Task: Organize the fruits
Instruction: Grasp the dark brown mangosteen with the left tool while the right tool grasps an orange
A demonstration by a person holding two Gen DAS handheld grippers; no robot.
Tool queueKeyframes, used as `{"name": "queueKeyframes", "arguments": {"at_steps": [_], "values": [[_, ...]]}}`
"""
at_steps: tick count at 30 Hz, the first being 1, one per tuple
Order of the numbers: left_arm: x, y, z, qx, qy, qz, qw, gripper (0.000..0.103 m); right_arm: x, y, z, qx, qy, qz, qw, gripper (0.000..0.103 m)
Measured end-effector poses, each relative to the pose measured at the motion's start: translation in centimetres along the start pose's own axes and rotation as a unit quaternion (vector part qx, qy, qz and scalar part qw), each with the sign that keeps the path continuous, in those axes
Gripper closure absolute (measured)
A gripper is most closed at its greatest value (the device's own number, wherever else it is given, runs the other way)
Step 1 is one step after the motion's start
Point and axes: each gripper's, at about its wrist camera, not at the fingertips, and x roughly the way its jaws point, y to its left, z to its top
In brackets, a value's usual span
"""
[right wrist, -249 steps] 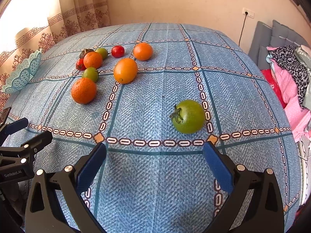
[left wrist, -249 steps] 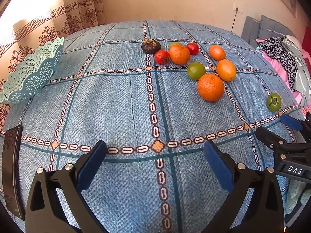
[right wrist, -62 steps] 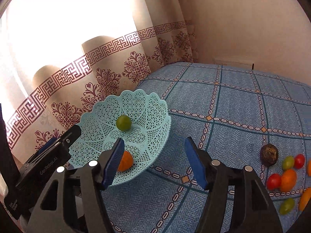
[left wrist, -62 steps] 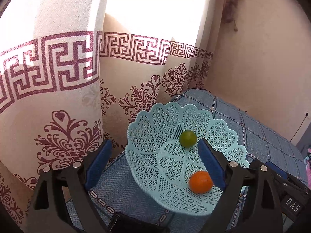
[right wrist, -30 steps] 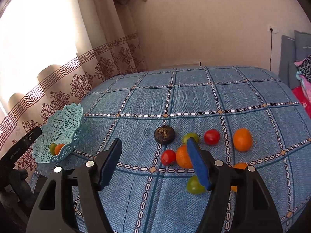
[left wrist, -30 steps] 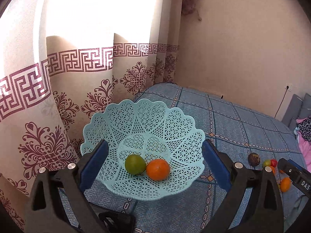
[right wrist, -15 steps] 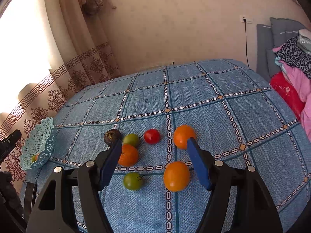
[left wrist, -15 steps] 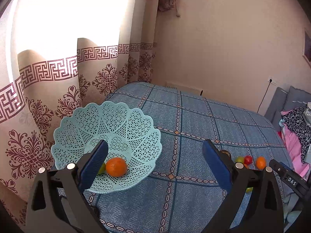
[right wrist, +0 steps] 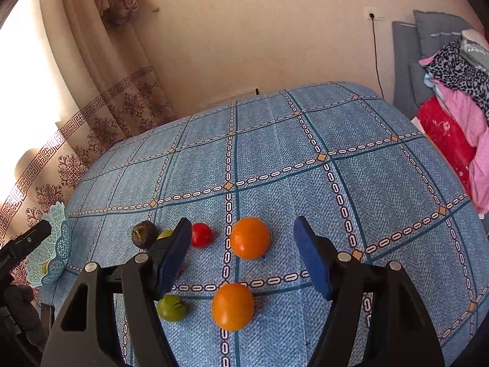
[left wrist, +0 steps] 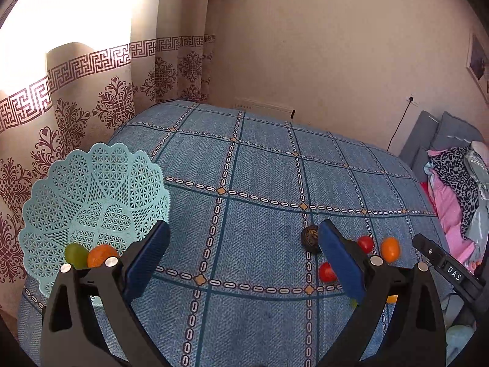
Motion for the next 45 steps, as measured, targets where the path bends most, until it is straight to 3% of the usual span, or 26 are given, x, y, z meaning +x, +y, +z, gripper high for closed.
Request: {"name": "queueKeyframes", "arguments": {"at_steps": [6,15,18,23,27,30,37,39,45], "values": [[3.0,-2.5,0.4,0.012,0.046,-0.023,0.9986,0.004,2.4,-0.3,0.3,0.011,0.049,0.007,0.999,0.034],[8.7,-5.2,-0.4,-0.009,0.14,-0.088,0.9862,0.004,4.3,-0.3,-0.7,0.0,0.062,-0.008,0.998,0.034],[10.0,-5.5,-0.7,-0.018,0.157,-0.092,0.9832,0.005,4.6,-0.3,-0.7,-0.004,0.059,-0.013,0.998,0.034],[11.2,-5.8,-0.8,-0.019,0.164,-0.088,0.9823,0.013,4.8,-0.5,-0.8,-0.001,0.057,-0.009,0.998,0.034],[12.4,-6.4,-1.0,-0.025,0.167,-0.092,0.9812,0.029,4.5,-1.2,-1.0,-0.001,0.053,-0.004,0.999,0.034],[12.7,-7.0,-1.3,-0.013,0.162,-0.092,0.9824,0.031,4.2,-1.3,-1.3,-0.01,0.047,-0.006,0.999,0.034],[13.1,-7.9,-1.5,0.021,0.152,-0.09,0.984,0.051,4.2,-0.2,-1.9,-0.029,0.041,-0.007,0.999,0.034],[13.1,-7.8,-1.6,0.024,0.149,-0.087,0.9847,0.062,4.3,-0.1,-2.0,-0.034,0.039,-0.011,0.999,0.034],[12.5,-7.4,-1.7,0.036,0.14,-0.079,0.9864,0.062,4.6,-0.3,-1.9,-0.033,0.04,-0.008,0.999,0.034]]}}
